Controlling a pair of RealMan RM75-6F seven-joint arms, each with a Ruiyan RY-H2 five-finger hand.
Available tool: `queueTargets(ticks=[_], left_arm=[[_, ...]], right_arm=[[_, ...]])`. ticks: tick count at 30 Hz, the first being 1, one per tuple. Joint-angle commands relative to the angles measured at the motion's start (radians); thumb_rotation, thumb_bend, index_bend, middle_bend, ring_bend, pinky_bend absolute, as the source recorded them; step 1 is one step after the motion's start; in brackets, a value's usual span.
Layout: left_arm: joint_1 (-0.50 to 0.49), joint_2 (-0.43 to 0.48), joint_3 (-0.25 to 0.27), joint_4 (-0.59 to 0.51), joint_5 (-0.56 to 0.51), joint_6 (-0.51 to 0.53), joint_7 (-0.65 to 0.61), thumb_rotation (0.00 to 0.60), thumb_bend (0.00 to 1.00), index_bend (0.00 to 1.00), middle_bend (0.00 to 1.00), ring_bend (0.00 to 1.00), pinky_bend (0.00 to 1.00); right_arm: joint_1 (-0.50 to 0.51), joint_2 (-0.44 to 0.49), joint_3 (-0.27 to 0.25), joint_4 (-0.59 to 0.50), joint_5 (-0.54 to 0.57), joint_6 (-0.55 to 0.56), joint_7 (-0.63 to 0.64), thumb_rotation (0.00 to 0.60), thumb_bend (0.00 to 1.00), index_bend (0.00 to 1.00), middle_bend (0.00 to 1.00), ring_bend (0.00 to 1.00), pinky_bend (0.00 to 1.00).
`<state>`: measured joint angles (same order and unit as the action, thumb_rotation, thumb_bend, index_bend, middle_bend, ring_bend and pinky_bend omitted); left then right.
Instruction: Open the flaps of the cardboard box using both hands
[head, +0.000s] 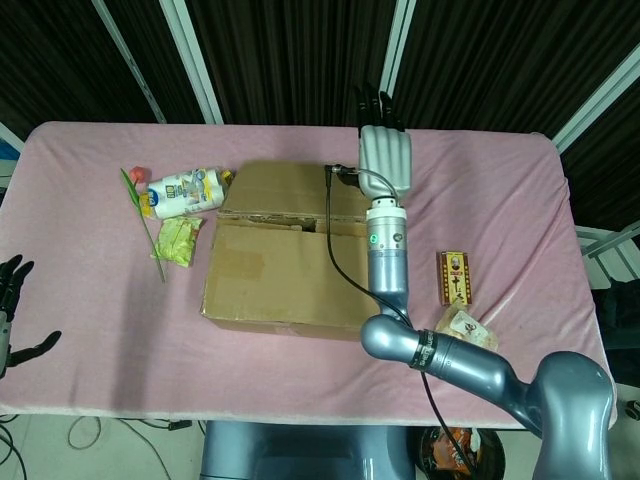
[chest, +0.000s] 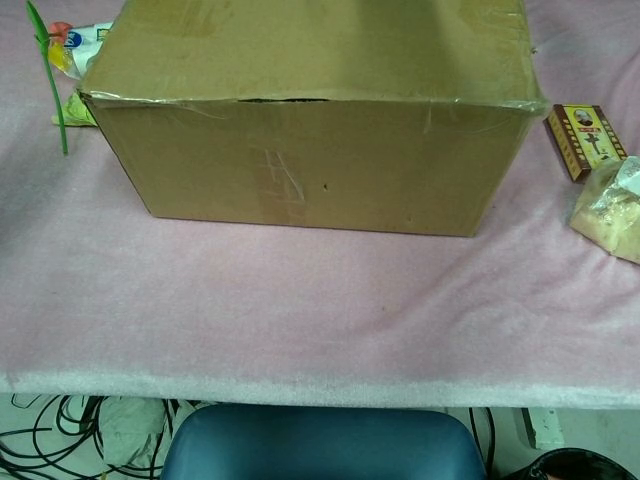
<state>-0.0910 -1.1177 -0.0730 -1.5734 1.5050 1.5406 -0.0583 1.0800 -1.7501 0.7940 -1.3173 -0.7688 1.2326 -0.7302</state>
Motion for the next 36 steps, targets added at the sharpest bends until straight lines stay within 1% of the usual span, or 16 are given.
queueTargets(ticks=[1, 4, 7, 11, 15, 17, 18, 21, 24, 26, 28, 30, 33, 36], left_arm=[[-0.003, 0.004, 0.007, -0.001, 0.019, 0.0, 0.007, 0.6, 0.12, 0.0, 0.0, 0.0, 0.02], [-0.006, 0.01, 0.014, -0.008, 0.037, -0.002, 0.013, 0.6, 0.12, 0.0, 0.0, 0.0, 0.02], [-0.01, 0.022, 0.02, -0.026, 0.045, -0.01, 0.013, 0.6, 0.12, 0.0, 0.0, 0.0, 0.02], [-0.017, 0.042, 0.025, -0.055, 0.057, -0.021, 0.03, 0.6, 0.12, 0.0, 0.0, 0.0, 0.02], [-0.031, 0.063, 0.029, -0.086, 0.085, -0.032, 0.048, 0.6, 0.12, 0.0, 0.0, 0.0, 0.02], [-0.043, 0.073, 0.029, -0.1, 0.101, -0.041, 0.058, 0.6, 0.12, 0.0, 0.0, 0.0, 0.02], [-0.056, 0.082, 0.028, -0.116, 0.112, -0.054, 0.066, 0.6, 0.12, 0.0, 0.0, 0.0, 0.02], [-0.084, 0.1, 0.023, -0.149, 0.127, -0.086, 0.076, 0.6, 0.13, 0.0, 0.0, 0.0, 0.02], [-0.13, 0.125, 0.011, -0.194, 0.143, -0.141, 0.095, 0.6, 0.17, 0.0, 0.0, 0.0, 0.03], [-0.168, 0.146, 0.002, -0.24, 0.135, -0.196, 0.079, 0.6, 0.24, 0.0, 0.0, 0.0, 0.05], [-0.229, 0.175, -0.02, -0.309, 0.105, -0.287, 0.015, 0.6, 0.32, 0.01, 0.01, 0.01, 0.08], [-0.279, 0.185, -0.046, -0.348, 0.062, -0.357, -0.053, 0.6, 0.36, 0.04, 0.03, 0.03, 0.11], [-0.345, 0.183, -0.09, -0.361, -0.015, -0.445, -0.113, 0.6, 0.38, 0.05, 0.05, 0.05, 0.14], [-0.414, 0.186, -0.133, -0.353, -0.104, -0.531, -0.064, 0.6, 0.39, 0.04, 0.05, 0.05, 0.14]], right_arm=[[-0.116, 0.089, -0.07, -0.146, -0.019, 0.024, 0.017, 0.6, 0.23, 0.0, 0.0, 0.0, 0.23], [-0.226, 0.181, -0.13, -0.302, -0.039, 0.045, 0.029, 0.6, 0.23, 0.0, 0.0, 0.0, 0.23], [-0.342, 0.28, -0.202, -0.44, -0.093, 0.079, 0.057, 0.6, 0.23, 0.0, 0.0, 0.0, 0.23], [-0.489, 0.397, -0.313, -0.56, -0.178, 0.13, 0.108, 0.6, 0.23, 0.0, 0.0, 0.0, 0.23], [-0.617, 0.472, -0.419, -0.608, -0.267, 0.181, 0.207, 0.6, 0.23, 0.0, 0.0, 0.0, 0.23], [-0.669, 0.497, -0.464, -0.611, -0.315, 0.206, 0.26, 0.6, 0.23, 0.0, 0.0, 0.0, 0.23], [-0.703, 0.511, -0.496, -0.603, -0.355, 0.229, 0.291, 0.6, 0.23, 0.0, 0.0, 0.0, 0.23], [-0.747, 0.529, -0.542, -0.584, -0.413, 0.258, 0.336, 0.6, 0.23, 0.0, 0.0, 0.0, 0.23], [-0.777, 0.545, -0.572, -0.567, -0.455, 0.272, 0.38, 0.6, 0.23, 0.0, 0.0, 0.0, 0.23], [-0.786, 0.552, -0.579, -0.562, -0.475, 0.277, 0.405, 0.6, 0.23, 0.0, 0.0, 0.0, 0.23], [-0.794, 0.553, -0.581, -0.559, -0.495, 0.283, 0.437, 0.6, 0.23, 0.0, 0.0, 0.0, 0.23], [-0.795, 0.552, -0.585, -0.556, -0.505, 0.279, 0.456, 0.6, 0.23, 0.0, 0.0, 0.0, 0.23], [-0.798, 0.552, -0.584, -0.558, -0.513, 0.275, 0.481, 0.6, 0.23, 0.0, 0.0, 0.0, 0.23], [-0.801, 0.554, -0.585, -0.56, -0.516, 0.27, 0.499, 0.6, 0.23, 0.0, 0.0, 0.0, 0.23]])
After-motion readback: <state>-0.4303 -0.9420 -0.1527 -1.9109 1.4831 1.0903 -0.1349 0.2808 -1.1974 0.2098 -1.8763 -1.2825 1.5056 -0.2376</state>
